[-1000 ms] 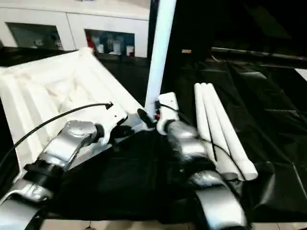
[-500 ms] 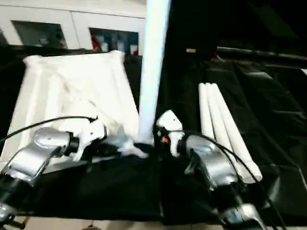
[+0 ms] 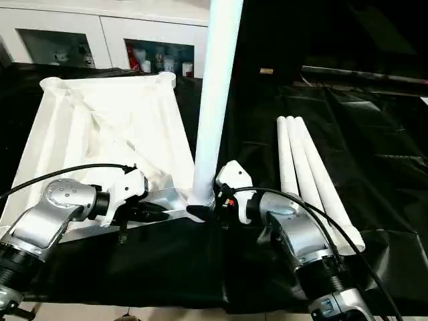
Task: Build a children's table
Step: Rotate leg to tighten
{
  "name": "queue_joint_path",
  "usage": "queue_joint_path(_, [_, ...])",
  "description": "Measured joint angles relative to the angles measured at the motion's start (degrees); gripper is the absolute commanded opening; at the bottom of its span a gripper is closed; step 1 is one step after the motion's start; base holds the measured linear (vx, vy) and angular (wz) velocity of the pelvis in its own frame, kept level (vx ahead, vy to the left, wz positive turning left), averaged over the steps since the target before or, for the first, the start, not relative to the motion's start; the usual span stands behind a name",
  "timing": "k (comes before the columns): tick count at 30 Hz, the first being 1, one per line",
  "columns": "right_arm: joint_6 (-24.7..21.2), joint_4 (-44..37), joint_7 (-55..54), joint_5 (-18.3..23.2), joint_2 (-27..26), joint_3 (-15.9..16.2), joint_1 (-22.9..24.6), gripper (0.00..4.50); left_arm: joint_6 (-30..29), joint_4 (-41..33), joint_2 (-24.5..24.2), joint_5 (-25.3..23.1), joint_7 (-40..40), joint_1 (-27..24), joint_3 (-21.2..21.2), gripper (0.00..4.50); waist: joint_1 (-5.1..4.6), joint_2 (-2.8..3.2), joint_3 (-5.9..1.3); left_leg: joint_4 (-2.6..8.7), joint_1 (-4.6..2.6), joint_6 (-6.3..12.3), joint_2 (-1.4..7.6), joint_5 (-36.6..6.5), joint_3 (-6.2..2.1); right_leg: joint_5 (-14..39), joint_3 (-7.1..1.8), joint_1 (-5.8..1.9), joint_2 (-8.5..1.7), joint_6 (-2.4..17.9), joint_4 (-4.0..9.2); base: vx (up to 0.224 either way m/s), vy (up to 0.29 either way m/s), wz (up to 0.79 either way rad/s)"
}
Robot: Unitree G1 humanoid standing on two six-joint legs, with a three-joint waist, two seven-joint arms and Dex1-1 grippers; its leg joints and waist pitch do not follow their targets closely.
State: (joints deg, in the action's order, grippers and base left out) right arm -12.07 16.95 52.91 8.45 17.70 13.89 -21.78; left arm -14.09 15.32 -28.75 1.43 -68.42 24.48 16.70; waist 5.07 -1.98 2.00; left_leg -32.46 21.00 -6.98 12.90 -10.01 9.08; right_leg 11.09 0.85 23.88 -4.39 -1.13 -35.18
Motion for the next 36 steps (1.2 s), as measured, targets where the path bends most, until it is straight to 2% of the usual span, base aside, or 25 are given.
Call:
queue_joint_path(7, [-0.07, 0.14, -0.23, 0.10, -0.53, 0.11, 0.04, 2.83, 0.73, 0.59, -0.03, -0.01, -0.01, 0.01, -0.08, 0.00, -0.07, 0.01, 0.00, -0.06, -0.03, 0.00, 0.00, 0.01, 0.00, 0.00, -0.02, -0.01, 0.00, 0.00, -0.12, 0.000, 0.000, 0.00])
queue_joint_path(10, [0.37, 0.98, -1.88, -0.02, -1.68, -0.09, 0.13, 2.80, 0.73, 0.88, 0.18, -0.01, 0.45, -0.03, -0.28, 0.00, -0.11, -0.02, -0.02, -0.08, -0.04, 0.00, 0.02, 0.01, 0.00, 0.00, -0.01, -0.11, 0.00, 0.00, -0.17, 0.000, 0.000, 0.00])
queue_joint_path(13, [1.75, 6.30, -11.36, -0.57, -7.04, -2.58, -0.97, 2.77, -0.19, 3.42, 2.73, -1.65, 5.83, 1.27, -0.93, 0.00, -0.95, 0.01, -0.03, -0.13, -0.35, -0.05, -0.01, 0.03, 0.02, -0.09, -0.09, -0.42, -0.01, 0.08, -0.23, 0.000, 0.000, 0.00])
queue_joint_path(16, [1.57, 12.18, -22.04, -1.52, -11.53, -5.57, -4.19, 2.76, -2.96, 7.10, 7.61, -4.04, 13.11, 4.21, -0.84, 0.00, -1.66, 0.09, -0.04, -0.10, -0.96, -0.07, -0.04, 0.02, 0.05, 0.08, -0.13, -0.79, -0.05, -0.22, -0.09, 0.000, 0.000, 0.00])
queue_joint_path(19, [1.77, 14.74, -27.03, -1.85, -13.79, -6.88, -5.58, 2.75, -4.76, 8.25, 9.98, -4.90, 16.85, 5.32, -0.72, 0.00, -1.74, 0.14, -0.08, -0.10, -0.92, -0.07, -0.06, 0.02, 0.05, 0.08, -0.15, -0.92, -0.05, -0.22, -0.08, 0.000, 0.000, 0.00])
queue_joint_path(23, [1.92, 20.68, -37.53, -2.64, -17.65, -9.17, -9.96, 2.75, -9.22, 9.89, 15.72, -6.90, 24.72, 7.54, -0.76, 0.00, -1.86, 0.22, -0.14, -0.12, -0.93, -0.07, -0.06, 0.02, 0.05, 0.06, -0.15, -0.94, -0.06, -0.21, 0.01, 0.000, 0.000, 0.00])
queue_joint_path(27, [3.61, 23.67, -39.53, -3.84, -18.91, -9.74, -11.64, 2.75, -9.71, 9.90, 16.41, -7.51, 26.18, 7.63, -0.74, 0.00, -1.79, 0.24, -0.26, 0.05, -0.92, -0.07, -0.05, 0.02, 0.05, 0.02, -0.09, -0.99, -0.04, -0.17, -0.03, 0.000, 0.000, 0.00])
queue_joint_path(28, [4.05, 23.87, -39.53, -3.84, -18.99, -9.85, -11.65, 3.10, -9.71, 9.85, 16.41, -7.53, 26.17, 7.63, -0.75, 0.00, -1.76, 0.26, -0.27, 0.10, -0.93, -0.07, -0.05, 0.02, 0.05, -0.05, -0.08, -0.98, -0.04, -0.05, -0.03, 0.000, 0.000, 0.00])
queue_joint_path(29, [4.18, 23.89, -39.37, -3.83, -18.99, -9.99, -11.64, 3.10, -9.71, 9.78, 16.40, -7.54, 26.15, 7.63, -0.74, 0.00, -1.74, 0.26, -0.27, 0.12, -0.92, -0.07, -0.04, 0.02, 0.05, -0.05, -0.08, -0.97, -0.04, -0.05, -0.02, 0.000, 0.000, 0.00])
queue_joint_path(31, [4.48, 23.92, -38.52, -3.69, -19.00, -10.39, -11.62, 3.48, -9.71, 9.31, 16.15, -7.53, 25.87, 7.44, -0.65, 0.00, -1.74, 0.25, -0.26, 0.12, -0.90, -0.07, -0.04, 0.02, 0.05, -0.06, -0.08, -0.95, -0.03, -0.04, -0.02, 0.000, 0.000, 0.00])
queue_joint_path(36, [4.85, 22.34, -30.55, -1.92, -17.21, -9.87, -10.23, 3.70, -9.25, 6.19, 13.44, -6.58, 22.59, 5.50, -0.64, 0.00, -1.95, 0.23, -0.24, 0.20, -0.79, -0.07, -0.02, 0.02, 0.05, -0.03, -0.05, -0.82, -0.01, -0.09, 0.02, 0.000, 0.000, 0.00])
